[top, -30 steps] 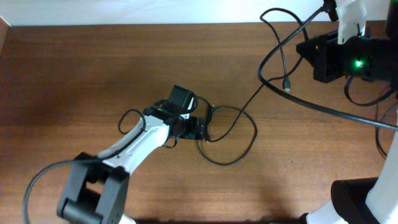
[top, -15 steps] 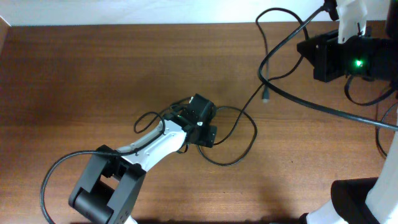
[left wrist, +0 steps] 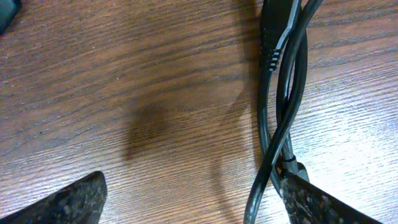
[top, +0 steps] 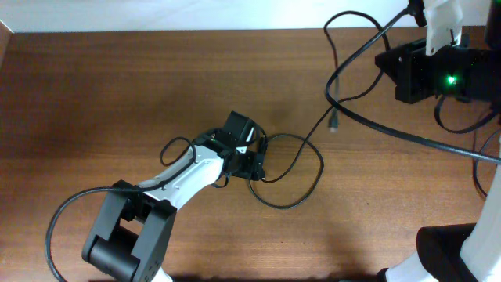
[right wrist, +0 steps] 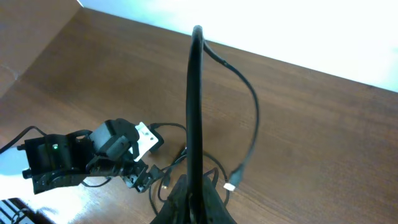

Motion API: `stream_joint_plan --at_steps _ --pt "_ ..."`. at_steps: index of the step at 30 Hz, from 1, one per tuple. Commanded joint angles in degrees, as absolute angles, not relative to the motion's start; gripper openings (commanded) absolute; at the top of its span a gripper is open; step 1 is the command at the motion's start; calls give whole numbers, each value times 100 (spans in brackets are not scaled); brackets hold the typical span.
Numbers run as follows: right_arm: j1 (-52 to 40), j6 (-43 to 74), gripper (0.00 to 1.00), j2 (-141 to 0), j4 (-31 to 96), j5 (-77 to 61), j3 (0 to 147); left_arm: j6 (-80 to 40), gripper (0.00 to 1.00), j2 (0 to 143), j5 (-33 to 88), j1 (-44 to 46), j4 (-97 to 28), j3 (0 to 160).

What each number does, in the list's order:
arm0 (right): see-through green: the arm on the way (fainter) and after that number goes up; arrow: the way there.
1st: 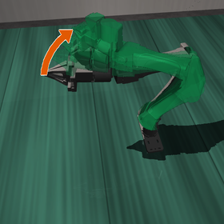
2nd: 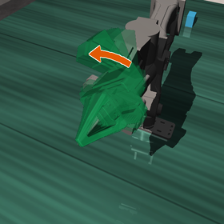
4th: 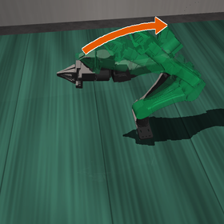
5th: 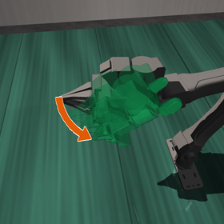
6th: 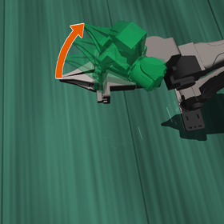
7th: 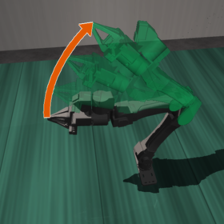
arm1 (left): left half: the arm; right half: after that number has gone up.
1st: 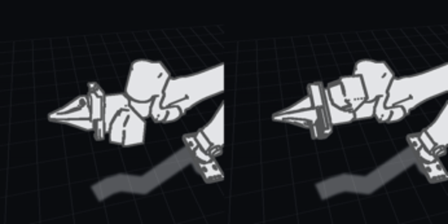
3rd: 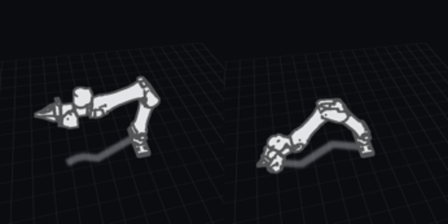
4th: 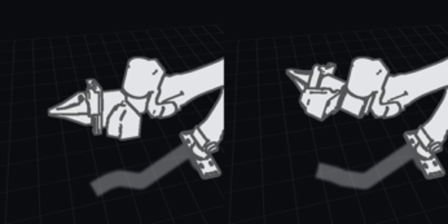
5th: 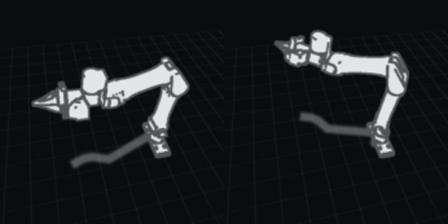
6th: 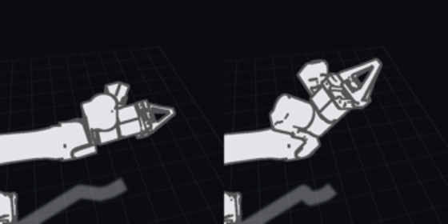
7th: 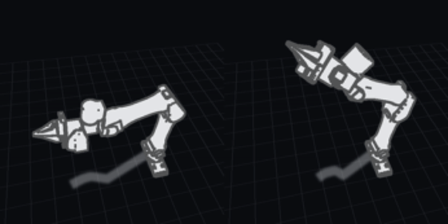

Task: Untangle cables

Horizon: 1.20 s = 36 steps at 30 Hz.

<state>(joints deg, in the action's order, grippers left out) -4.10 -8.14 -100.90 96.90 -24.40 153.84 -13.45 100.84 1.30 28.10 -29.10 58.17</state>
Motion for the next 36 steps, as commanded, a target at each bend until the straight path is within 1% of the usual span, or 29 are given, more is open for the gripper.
stream_joint_plan --at_steps 1,2,3,6,7,10,14,16,19,24,26,27,29,33,34,35,36 --pt "-410 -854 4 -10086 9675 -2368 15384 -1186 63 10169 161 2797 -2912 5815" --pt "-410 -854 4 -10086 9675 -2366 15384 -1186 55 10169 150 2797 -2912 5815" --pt "-410 -854 4 -10086 9675 -2368 15384 -1186 53 10169 152 2794 -2915 5815" --pt "-410 -854 4 -10086 9673 -2368 15384 -1186 62 10169 154 2805 -2917 5811" --pt "-410 -854 4 -10086 9675 -2368 15384 -1188 62 10169 156 2808 -2917 5804" --pt "-410 -854 4 -10086 9690 -2368 15384 -1188 57 10169 156 2810 -2915 5782" --pt "-410 -854 4 -10086 9692 -2368 15384 -1188 54 10195 154 2810 -2910 5741" --pt "-410 -854 4 -10086 9695 -2368 15384 -1188 50 10272 167 2810 -2915 5719" --pt "-410 -854 4 -10086 9692 -2368 15384 -1188 42 10414 246 2810 -2912 5717" --pt "-410 -854 4 -10086 9692 -2368 15384 -1188 37 10431 390 2812 -2897 5717" --pt "-410 -854 4 -10086 9692 -2368 15384 -1188 32 10431 392 2810 -2895 5719" --pt "-410 -854 4 -10086 9692 -2368 15384 -1188 25 10431 392 2810 -2897 5717" --pt "-410 -854 4 -10086 9692 -2364 15384 -1188 19 10429 464 2810 -2897 5725" --pt "-410 -856 4 -10086 9688 -2265 15384 -1188 9 10350 1133 2805 -2897 5857" --pt "-410 -856 4 -10086 9688 -2163 15384 -1190 7 10309 1186 2805 -2908 5920" --pt "-410 -854 4 -10086 9692 -1973 15384 -1188 1 10230 1184 2805 -2952 6020" --pt "-410 -854 4 -10086 9695 -1667 15384 -1188 0 10084 1162 2805 -3052 6165"
